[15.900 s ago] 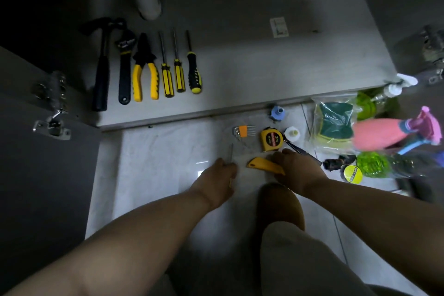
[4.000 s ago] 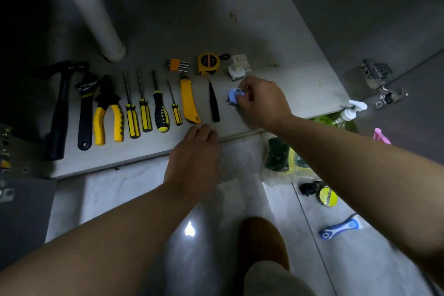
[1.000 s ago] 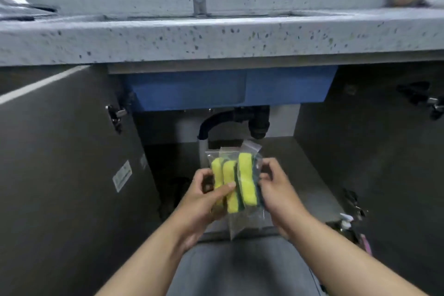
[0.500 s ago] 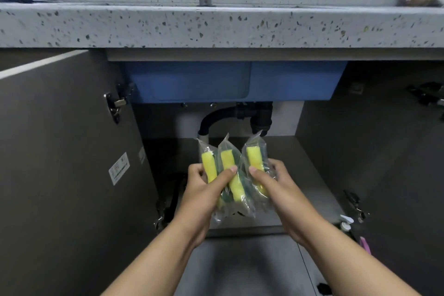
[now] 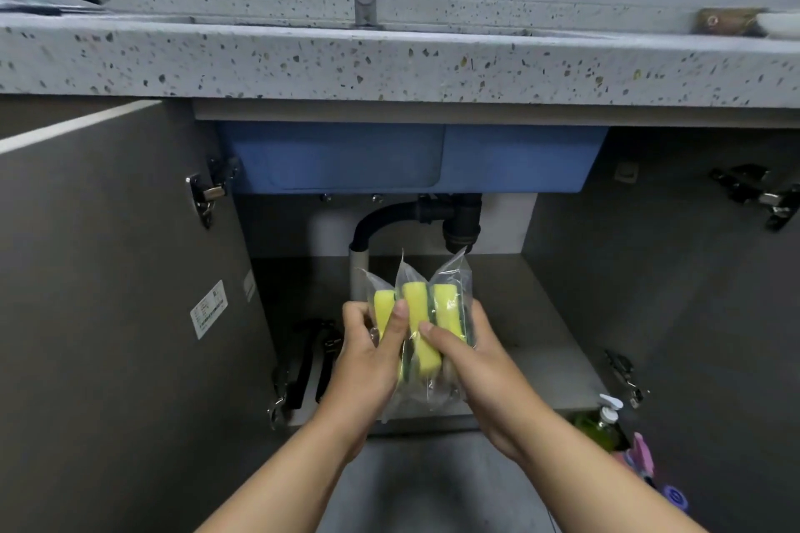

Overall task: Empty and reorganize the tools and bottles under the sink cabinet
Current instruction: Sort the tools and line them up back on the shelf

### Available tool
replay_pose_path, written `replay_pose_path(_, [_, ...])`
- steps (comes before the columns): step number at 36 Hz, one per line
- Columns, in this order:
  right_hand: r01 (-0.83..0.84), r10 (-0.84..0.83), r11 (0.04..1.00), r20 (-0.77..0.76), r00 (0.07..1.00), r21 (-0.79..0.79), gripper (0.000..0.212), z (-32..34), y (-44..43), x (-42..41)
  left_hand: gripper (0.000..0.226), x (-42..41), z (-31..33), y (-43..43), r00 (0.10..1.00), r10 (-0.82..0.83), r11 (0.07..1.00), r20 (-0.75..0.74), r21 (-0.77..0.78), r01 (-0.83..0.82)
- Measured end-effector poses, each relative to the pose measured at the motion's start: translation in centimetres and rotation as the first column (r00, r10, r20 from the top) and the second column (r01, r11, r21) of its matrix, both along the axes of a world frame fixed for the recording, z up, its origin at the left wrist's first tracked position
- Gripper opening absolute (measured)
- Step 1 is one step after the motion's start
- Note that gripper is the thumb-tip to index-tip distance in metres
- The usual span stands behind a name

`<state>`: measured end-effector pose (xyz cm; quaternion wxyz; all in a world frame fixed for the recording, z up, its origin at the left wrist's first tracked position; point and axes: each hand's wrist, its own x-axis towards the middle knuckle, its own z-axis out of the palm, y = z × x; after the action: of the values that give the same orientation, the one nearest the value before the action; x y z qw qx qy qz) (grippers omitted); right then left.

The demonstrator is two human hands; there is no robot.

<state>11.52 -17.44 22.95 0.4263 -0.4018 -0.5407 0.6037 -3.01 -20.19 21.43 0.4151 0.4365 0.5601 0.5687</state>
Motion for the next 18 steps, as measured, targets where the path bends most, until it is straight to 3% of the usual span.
replay_pose_path(2, [0.001,-0.001,1.000,0.008,1.000,-0.008,0.047,0.0,0.0,0.1,0.057,0.0,0.0,0.1,1.000,-0.012,1.000,0.006,-0.014,0.012])
replay_pose_path(9, [-0.083,0.084,0.996,0.122,0.989,-0.017,0.056,-0.6,-0.5,0.4,0.059,0.2,-0.7,0.7,0.958,-0.104,0.991,0.266,-0.050,0.122])
replay_pose_path(14, [-0.026,0.026,0.999,0.021,0.999,-0.031,0.040,-0.2,-0.3,0.6,0.055,0.1,-0.8,1.0,0.959,-0.068,0.997,0.274,-0.012,0.074])
replay_pose_path(18, [0.024,-0.023,1.000,0.057,0.998,-0.019,0.038,-0.1,-0.3,0.4,0.060,0.5,-1.0,1.1,0.965,-0.075,0.997,0.253,0.010,0.075])
